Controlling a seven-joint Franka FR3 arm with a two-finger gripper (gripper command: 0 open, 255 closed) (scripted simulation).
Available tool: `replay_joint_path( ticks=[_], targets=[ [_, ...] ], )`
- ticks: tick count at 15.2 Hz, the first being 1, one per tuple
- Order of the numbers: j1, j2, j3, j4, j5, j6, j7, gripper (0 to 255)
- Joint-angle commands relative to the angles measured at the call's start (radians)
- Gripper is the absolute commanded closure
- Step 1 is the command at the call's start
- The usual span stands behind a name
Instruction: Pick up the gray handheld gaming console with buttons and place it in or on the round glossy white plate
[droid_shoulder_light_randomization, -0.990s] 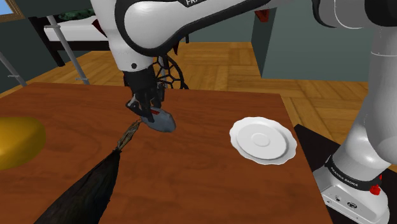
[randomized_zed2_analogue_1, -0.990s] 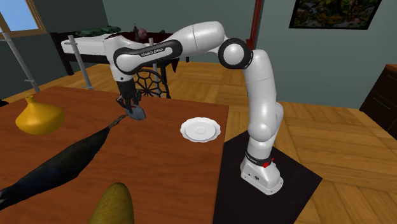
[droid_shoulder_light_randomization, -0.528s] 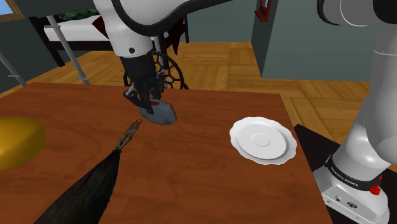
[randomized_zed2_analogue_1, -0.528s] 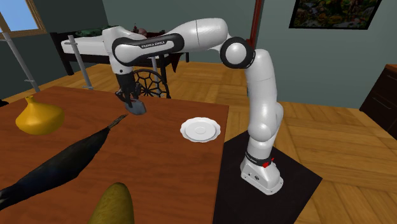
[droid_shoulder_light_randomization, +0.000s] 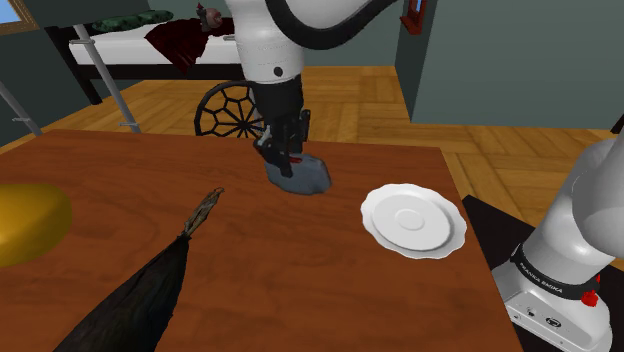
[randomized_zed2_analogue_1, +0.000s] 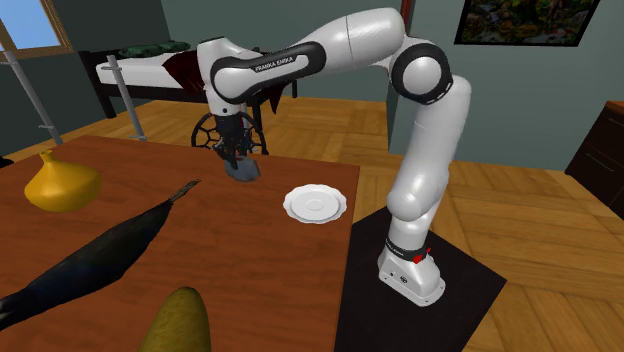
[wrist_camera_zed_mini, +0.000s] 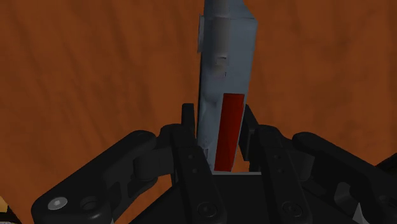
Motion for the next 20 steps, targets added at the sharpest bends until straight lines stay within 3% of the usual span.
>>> replay_joint_path(
  ticks=[1, 9, 17, 20],
  targets=[
    [-0.011, -0.1, -0.014, -0.1, 0.049, 0.013, -0.041, 255],
    [0.016, -0.455, -0.11, -0.407, 0.176, -0.017, -0.179, 255],
    [0.072, -0.81, -0.225, -0.647, 0.204, -0.142, -0.273, 255],
    [0.076, -0.813, -0.218, -0.689, 0.211, -0.103, -0.273, 255]
  ],
)
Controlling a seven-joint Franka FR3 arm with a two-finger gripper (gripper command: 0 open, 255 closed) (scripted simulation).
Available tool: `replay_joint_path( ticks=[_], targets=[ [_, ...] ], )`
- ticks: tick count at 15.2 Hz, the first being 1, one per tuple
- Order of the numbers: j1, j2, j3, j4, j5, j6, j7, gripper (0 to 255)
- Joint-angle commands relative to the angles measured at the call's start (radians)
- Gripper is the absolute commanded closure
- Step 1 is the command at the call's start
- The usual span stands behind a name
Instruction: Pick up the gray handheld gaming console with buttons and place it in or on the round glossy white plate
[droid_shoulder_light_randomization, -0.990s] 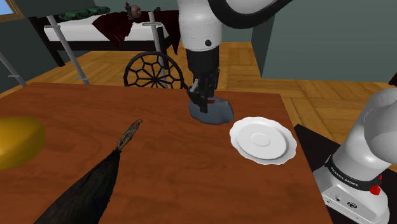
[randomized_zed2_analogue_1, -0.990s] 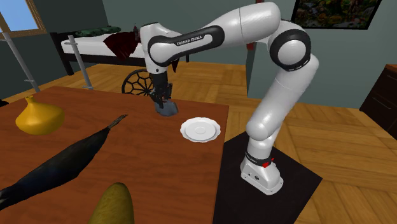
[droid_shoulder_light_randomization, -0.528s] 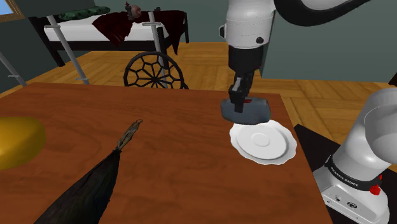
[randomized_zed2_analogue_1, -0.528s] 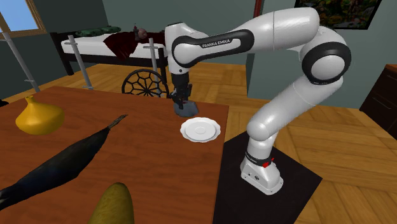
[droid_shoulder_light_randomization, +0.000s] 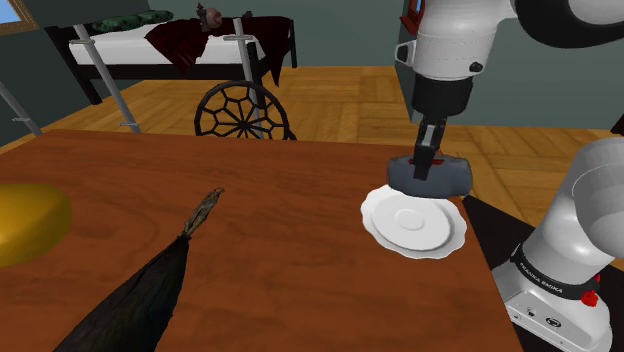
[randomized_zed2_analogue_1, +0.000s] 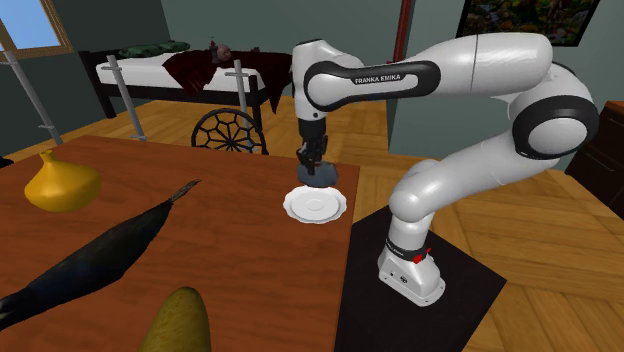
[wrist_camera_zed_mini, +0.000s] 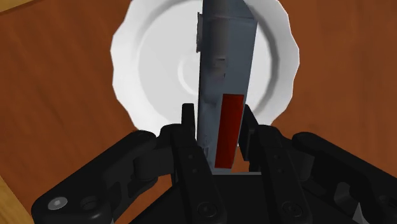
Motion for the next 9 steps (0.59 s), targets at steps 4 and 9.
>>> replay_joint_path(
  ticks=[4, 9],
  targets=[
    [0.008, -0.01, 0.012, -0.07, 0.014, 0.061, -0.002, 255],
    [0.013, -0.003, 0.027, -0.133, 0.028, 0.13, -0.003, 255]
  ],
)
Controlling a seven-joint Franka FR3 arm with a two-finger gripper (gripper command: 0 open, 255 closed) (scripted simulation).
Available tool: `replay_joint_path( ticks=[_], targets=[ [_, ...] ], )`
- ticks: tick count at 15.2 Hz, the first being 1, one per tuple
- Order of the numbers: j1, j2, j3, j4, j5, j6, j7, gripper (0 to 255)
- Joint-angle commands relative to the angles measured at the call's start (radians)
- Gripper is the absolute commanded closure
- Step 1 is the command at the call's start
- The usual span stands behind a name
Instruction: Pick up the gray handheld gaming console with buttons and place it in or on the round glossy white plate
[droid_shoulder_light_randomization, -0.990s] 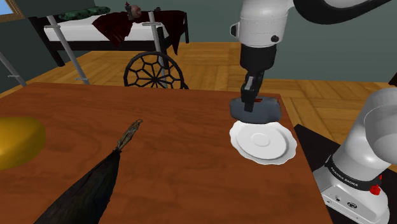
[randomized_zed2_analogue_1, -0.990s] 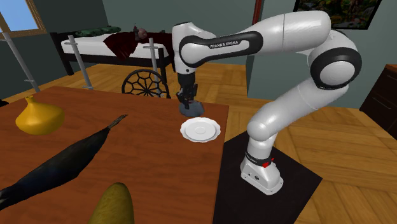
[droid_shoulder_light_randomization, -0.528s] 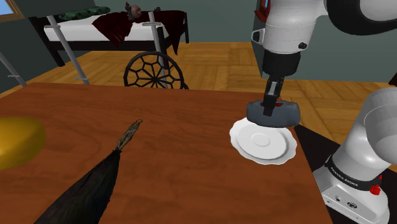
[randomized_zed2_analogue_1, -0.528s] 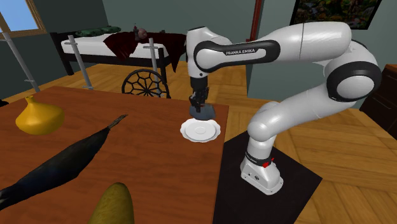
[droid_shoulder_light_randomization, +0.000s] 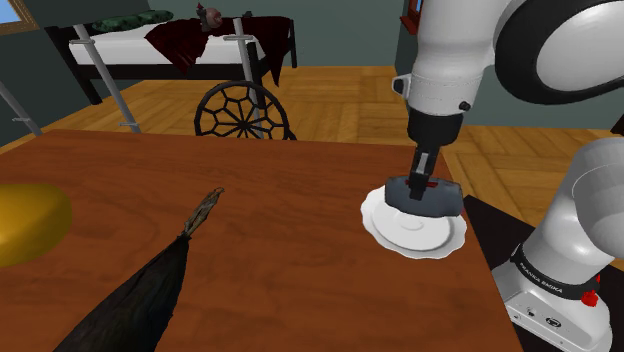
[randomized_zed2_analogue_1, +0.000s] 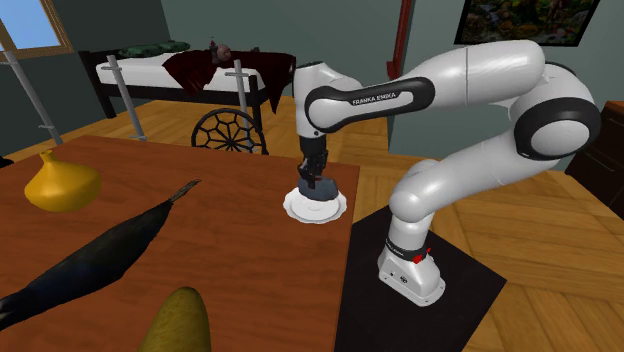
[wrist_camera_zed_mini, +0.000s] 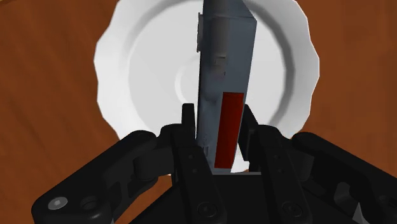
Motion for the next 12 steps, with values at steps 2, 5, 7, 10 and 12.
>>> replay_joint_path(
  ticks=[2, 5, 7, 10, 12],
  targets=[
    [0.003, 0.004, 0.009, -0.034, 0.008, 0.039, -0.001, 255],
    [0.006, 0.011, 0.016, -0.06, 0.015, 0.072, -0.001, 255],
    [0.006, 0.011, 0.016, -0.06, 0.015, 0.072, -0.001, 255],
    [0.006, 0.011, 0.016, -0.06, 0.015, 0.072, -0.001, 255],
    [0.006, 0.011, 0.016, -0.06, 0.015, 0.072, -0.001, 255]
  ],
)
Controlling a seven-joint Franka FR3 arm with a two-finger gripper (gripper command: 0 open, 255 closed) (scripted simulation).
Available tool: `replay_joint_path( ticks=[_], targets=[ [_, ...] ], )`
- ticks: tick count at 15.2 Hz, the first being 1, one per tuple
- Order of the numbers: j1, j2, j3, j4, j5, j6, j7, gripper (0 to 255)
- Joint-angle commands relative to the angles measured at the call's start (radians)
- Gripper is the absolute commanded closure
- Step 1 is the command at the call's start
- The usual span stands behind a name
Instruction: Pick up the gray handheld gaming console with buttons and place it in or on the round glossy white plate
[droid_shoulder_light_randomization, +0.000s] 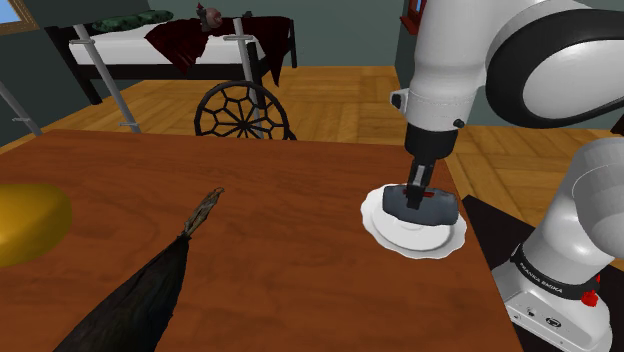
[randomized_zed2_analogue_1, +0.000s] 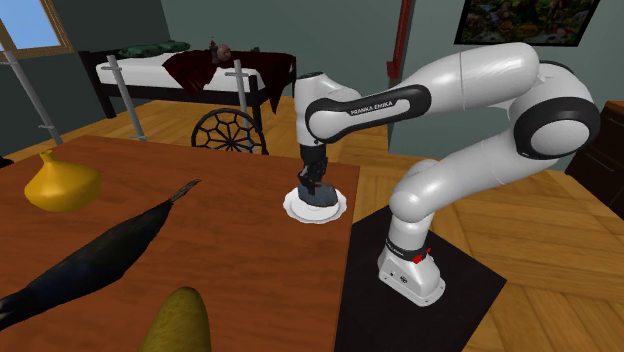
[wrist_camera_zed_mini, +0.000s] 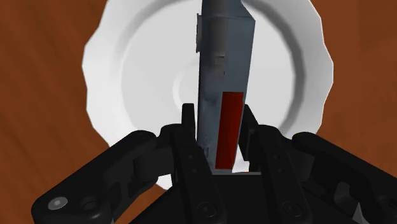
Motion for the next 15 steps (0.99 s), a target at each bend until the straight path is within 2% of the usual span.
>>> replay_joint_path(
  ticks=[1, 6, 10, 15],
  targets=[
    [0.0, 0.001, 0.0, -0.003, 0.0, 0.001, 0.0, 0],
    [0.0, 0.002, 0.001, -0.003, 0.0, 0.002, 0.0, 0],
    [-0.012, -0.009, -0.027, 0.117, -0.027, -0.129, 0.004, 0],
    [-0.012, -0.009, -0.027, 0.117, -0.027, -0.129, 0.004, 0]
  ],
)
